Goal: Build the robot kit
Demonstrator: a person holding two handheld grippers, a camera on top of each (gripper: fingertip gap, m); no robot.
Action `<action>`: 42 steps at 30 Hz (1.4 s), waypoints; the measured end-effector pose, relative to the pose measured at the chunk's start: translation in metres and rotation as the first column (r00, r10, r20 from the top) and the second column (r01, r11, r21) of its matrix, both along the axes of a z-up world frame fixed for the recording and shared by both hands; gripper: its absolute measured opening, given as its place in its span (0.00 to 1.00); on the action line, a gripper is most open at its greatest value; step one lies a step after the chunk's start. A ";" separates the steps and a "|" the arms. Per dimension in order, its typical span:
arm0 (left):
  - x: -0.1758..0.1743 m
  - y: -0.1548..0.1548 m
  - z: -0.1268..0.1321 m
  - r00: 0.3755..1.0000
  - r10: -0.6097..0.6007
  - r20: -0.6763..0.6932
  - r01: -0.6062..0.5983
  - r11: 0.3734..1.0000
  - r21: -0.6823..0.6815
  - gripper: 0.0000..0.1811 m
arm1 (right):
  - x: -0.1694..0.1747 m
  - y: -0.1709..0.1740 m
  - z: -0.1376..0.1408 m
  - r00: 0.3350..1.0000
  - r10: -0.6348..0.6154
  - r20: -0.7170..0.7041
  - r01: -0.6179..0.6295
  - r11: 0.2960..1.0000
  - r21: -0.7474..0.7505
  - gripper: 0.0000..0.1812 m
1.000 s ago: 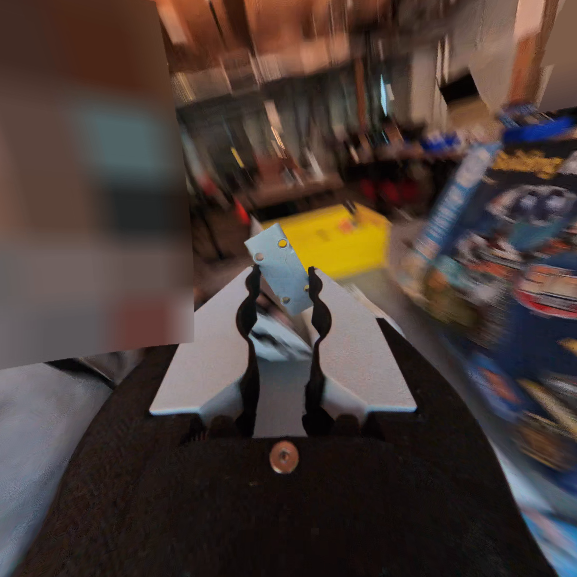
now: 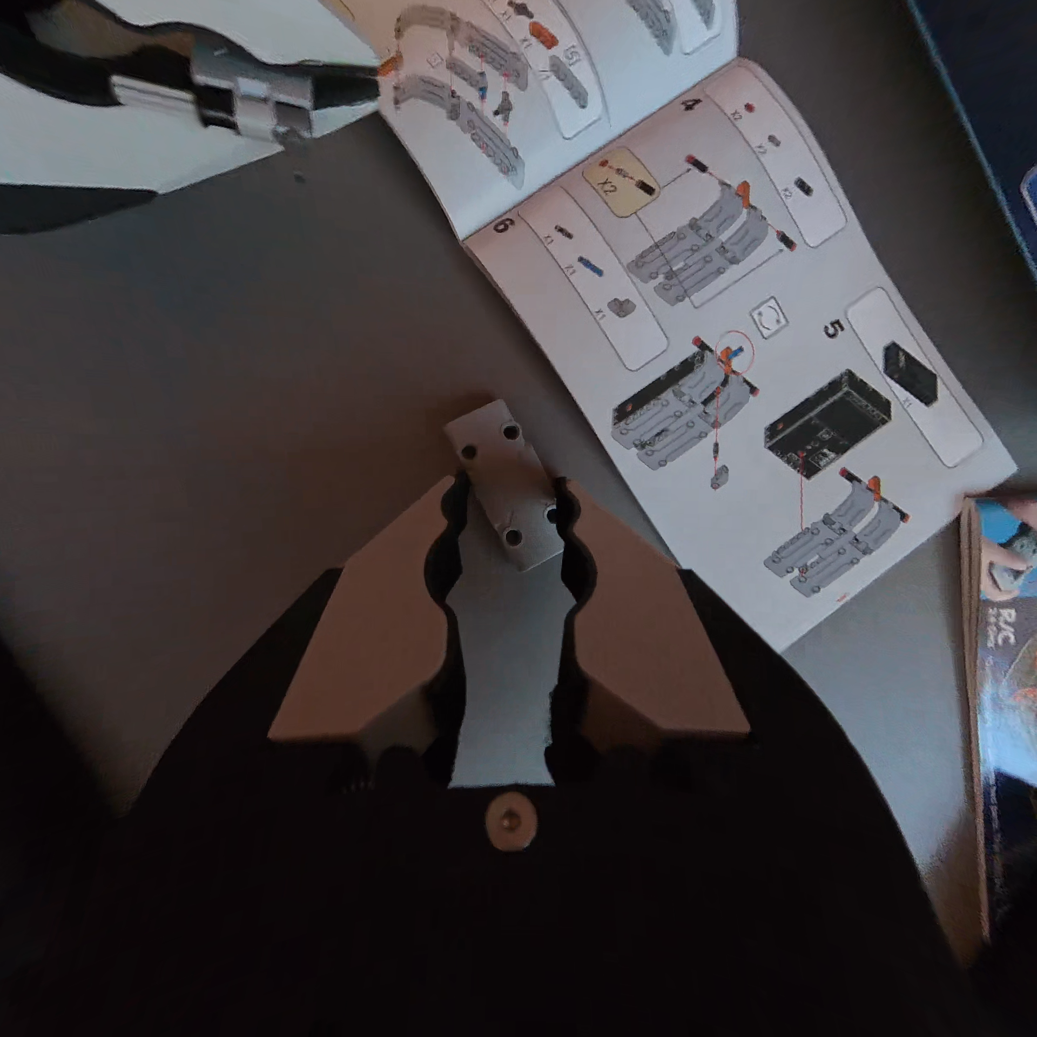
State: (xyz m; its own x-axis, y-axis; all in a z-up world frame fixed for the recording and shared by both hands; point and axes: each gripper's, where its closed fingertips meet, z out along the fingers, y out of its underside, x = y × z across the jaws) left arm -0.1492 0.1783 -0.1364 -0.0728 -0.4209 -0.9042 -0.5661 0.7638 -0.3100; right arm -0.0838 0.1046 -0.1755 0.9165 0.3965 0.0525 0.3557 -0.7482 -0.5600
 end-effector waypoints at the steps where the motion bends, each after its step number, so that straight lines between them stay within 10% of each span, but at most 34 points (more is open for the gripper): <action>1: 0.000 0.000 -0.001 1.000 -0.001 -0.004 0.001 1.000 -0.002 0.00 | -0.005 0.000 -0.001 0.998 0.058 -0.016 -0.058 0.998 0.007 0.20; 3: 0.000 0.001 -0.003 1.000 0.002 -0.011 -0.002 1.000 -0.007 0.00 | -0.013 -0.001 0.000 0.978 0.210 -0.007 -0.209 0.976 0.066 0.33; 9: 0.001 0.000 -0.010 1.000 -0.006 -0.030 0.005 0.999 -0.033 0.00 | -0.017 -0.004 0.005 0.867 0.498 -0.011 -0.486 0.850 0.206 0.28; 24: 0.004 -0.001 -0.021 0.998 -0.012 -0.054 0.008 0.997 -0.075 0.00 | -0.021 -0.006 0.000 0.801 0.573 -0.173 -0.535 0.815 0.222 0.14; 30: 0.005 -0.001 -0.011 1.000 -0.016 -0.011 0.016 0.998 -0.054 0.00 | -0.027 0.000 0.011 0.830 0.536 -0.155 -0.490 0.833 0.258 0.13; 36: 0.004 -0.002 -0.005 1.000 -0.028 0.004 0.028 1.000 0.000 0.00 | -0.043 0.003 0.131 0.947 0.256 -0.194 -0.110 0.826 0.553 0.12; 42: 0.012 -0.017 -0.013 0.995 -0.100 -0.022 0.101 0.992 0.074 0.00 | -0.069 -0.009 0.049 0.941 0.147 -0.306 -0.048 0.950 0.307 0.13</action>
State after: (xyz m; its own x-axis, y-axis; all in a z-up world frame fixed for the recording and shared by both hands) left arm -0.1373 0.1617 -0.1489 -0.1282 -0.3419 -0.9309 -0.4907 0.8376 -0.2400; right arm -0.1526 0.0958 -0.1264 0.8606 0.4969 -0.1115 0.1824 -0.5053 -0.8435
